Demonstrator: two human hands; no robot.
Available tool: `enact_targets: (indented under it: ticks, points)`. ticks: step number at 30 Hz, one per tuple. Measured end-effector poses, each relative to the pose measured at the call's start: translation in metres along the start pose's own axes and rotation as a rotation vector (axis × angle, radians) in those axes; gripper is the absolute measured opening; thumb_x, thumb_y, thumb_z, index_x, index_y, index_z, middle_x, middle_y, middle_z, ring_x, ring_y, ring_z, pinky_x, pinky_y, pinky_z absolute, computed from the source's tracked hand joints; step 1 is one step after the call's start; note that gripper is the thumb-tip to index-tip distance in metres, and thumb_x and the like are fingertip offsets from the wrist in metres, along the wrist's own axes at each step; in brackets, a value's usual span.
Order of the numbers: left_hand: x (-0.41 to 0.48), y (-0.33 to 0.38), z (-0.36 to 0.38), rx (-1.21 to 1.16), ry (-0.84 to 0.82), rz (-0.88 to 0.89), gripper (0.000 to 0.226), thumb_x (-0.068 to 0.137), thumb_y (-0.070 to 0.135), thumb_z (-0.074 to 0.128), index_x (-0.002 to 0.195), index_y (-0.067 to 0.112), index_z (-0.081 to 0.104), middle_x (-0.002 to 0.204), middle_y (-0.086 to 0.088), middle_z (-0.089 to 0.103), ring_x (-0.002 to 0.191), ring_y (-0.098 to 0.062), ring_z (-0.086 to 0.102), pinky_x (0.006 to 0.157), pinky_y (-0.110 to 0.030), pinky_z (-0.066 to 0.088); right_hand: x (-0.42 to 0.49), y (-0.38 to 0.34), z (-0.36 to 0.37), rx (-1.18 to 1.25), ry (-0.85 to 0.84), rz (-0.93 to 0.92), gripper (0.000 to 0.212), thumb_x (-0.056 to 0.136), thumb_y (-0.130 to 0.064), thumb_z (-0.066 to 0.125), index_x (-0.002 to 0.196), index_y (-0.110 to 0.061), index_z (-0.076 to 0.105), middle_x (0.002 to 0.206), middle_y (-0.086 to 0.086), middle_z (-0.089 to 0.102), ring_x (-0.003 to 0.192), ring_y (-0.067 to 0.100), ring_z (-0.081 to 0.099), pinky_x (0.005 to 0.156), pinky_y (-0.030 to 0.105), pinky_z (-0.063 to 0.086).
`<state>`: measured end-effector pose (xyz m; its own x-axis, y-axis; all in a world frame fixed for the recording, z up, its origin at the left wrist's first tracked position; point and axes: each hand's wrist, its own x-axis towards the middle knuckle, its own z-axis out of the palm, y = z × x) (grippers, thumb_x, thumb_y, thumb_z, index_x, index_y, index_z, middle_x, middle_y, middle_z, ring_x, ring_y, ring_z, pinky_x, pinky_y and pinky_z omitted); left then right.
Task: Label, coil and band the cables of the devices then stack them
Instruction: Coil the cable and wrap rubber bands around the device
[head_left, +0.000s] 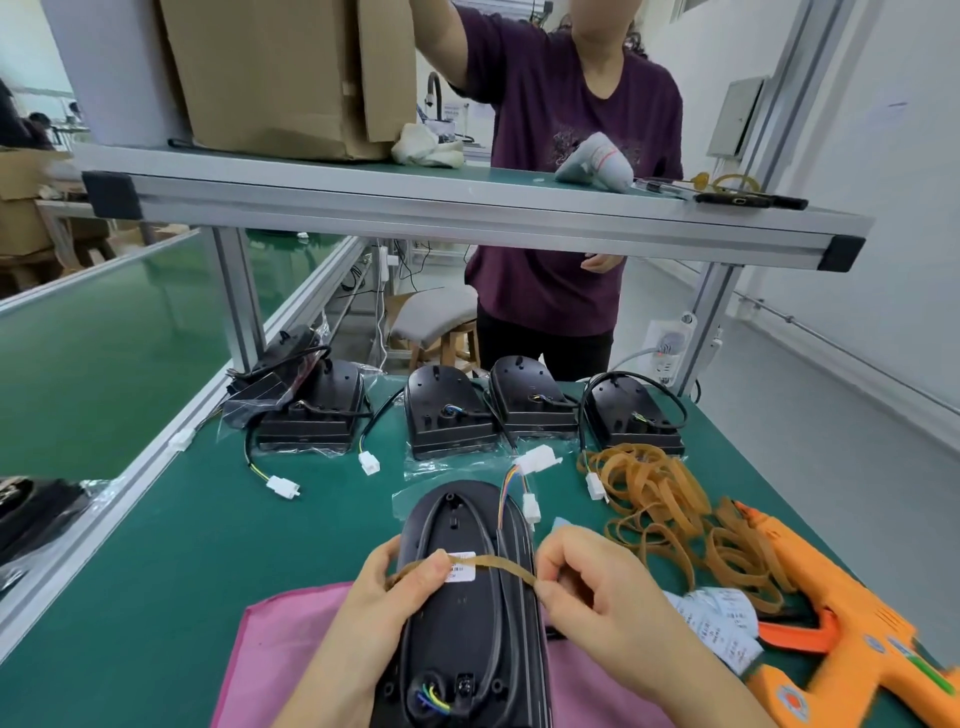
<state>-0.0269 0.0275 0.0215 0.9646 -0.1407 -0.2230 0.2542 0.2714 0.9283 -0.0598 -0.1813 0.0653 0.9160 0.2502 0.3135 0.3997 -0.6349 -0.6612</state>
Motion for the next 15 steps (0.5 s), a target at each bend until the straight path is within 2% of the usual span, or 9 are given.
enact_targets:
  ticks: [2, 4, 6, 7, 9, 10, 12, 15]
  points:
    - [-0.001, 0.000, 0.001, -0.017, -0.015, -0.001, 0.063, 0.061, 0.031, 0.076, 0.119, 0.013, 0.060, 0.094, -0.006, 0.077, 0.081, -0.019, 0.074, 0.056, -0.023, 0.056, 0.002, -0.001, 0.000, -0.007, 0.014, -0.003, 0.010, 0.080, -0.029, 0.053, 0.073, -0.035, 0.049, 0.075, -0.008, 0.052, 0.066, 0.010, 0.046, 0.060, 0.016, 0.036]
    - [-0.002, 0.002, 0.002, -0.036, -0.040, -0.008, 0.061, 0.060, 0.033, 0.077, 0.116, 0.012, 0.063, 0.097, -0.009, 0.076, 0.084, -0.023, 0.074, 0.058, -0.025, 0.057, 0.003, 0.000, 0.001, 0.074, 0.065, 0.027, 0.018, 0.084, -0.017, 0.059, 0.072, -0.030, 0.053, 0.080, -0.008, 0.055, 0.072, 0.012, 0.051, 0.064, 0.015, 0.040]
    - [-0.002, 0.003, 0.001, -0.056, -0.057, -0.012, 0.061, 0.058, 0.035, 0.079, 0.112, 0.012, 0.065, 0.100, -0.012, 0.075, 0.088, -0.026, 0.074, 0.061, -0.028, 0.058, 0.004, 0.001, 0.001, 0.273, 0.155, 0.190, 0.020, 0.087, -0.010, 0.062, 0.075, -0.026, 0.061, 0.083, -0.003, 0.062, 0.072, 0.012, 0.060, 0.064, 0.019, 0.047]
    - [-0.002, 0.004, 0.002, -0.065, -0.056, -0.012, 0.061, 0.056, 0.036, 0.080, 0.111, 0.013, 0.066, 0.101, -0.013, 0.075, 0.089, -0.027, 0.073, 0.062, -0.029, 0.058, 0.004, 0.000, 0.002, 0.400, 0.186, 0.314, 0.015, 0.088, -0.013, 0.063, 0.081, -0.026, 0.065, 0.085, -0.001, 0.066, 0.071, 0.011, 0.065, 0.062, 0.020, 0.050]
    - [-0.001, 0.006, 0.002, -0.055, -0.056, -0.001, 0.064, 0.053, 0.036, 0.081, 0.111, 0.015, 0.066, 0.100, -0.012, 0.075, 0.089, -0.027, 0.073, 0.062, -0.029, 0.058, 0.005, 0.000, 0.006, 0.634, 0.107, 0.547, 0.009, 0.087, -0.024, 0.065, 0.095, -0.022, 0.068, 0.089, 0.002, 0.070, 0.070, 0.010, 0.067, 0.060, 0.021, 0.053]
    - [0.000, 0.007, 0.003, -0.036, -0.065, 0.006, 0.066, 0.052, 0.036, 0.081, 0.112, 0.016, 0.065, 0.099, -0.012, 0.075, 0.089, -0.027, 0.073, 0.063, -0.029, 0.058, 0.006, 0.000, 0.009, 0.715, 0.024, 0.616, 0.020, 0.084, -0.029, 0.068, 0.100, -0.018, 0.067, 0.088, 0.003, 0.069, 0.070, 0.012, 0.066, 0.061, 0.025, 0.052]
    - [0.000, 0.009, 0.005, 0.015, -0.092, 0.011, 0.067, 0.052, 0.037, 0.082, 0.114, 0.020, 0.064, 0.097, -0.009, 0.076, 0.088, -0.024, 0.074, 0.064, -0.027, 0.058, 0.007, -0.002, 0.014, 0.808, -0.114, 0.661, 0.040, 0.075, -0.036, 0.075, 0.108, -0.014, 0.065, 0.088, 0.004, 0.068, 0.074, 0.016, 0.062, 0.064, 0.031, 0.048]
    - [-0.004, 0.015, 0.005, 0.065, -0.136, -0.005, 0.064, 0.059, 0.036, 0.079, 0.119, 0.024, 0.061, 0.099, -0.006, 0.076, 0.091, -0.023, 0.073, 0.066, -0.026, 0.058, 0.009, -0.002, 0.024, 0.900, -0.150, 0.685, 0.047, 0.069, -0.029, 0.075, 0.112, -0.013, 0.063, 0.098, 0.007, 0.073, 0.082, 0.021, 0.067, 0.070, 0.036, 0.054]
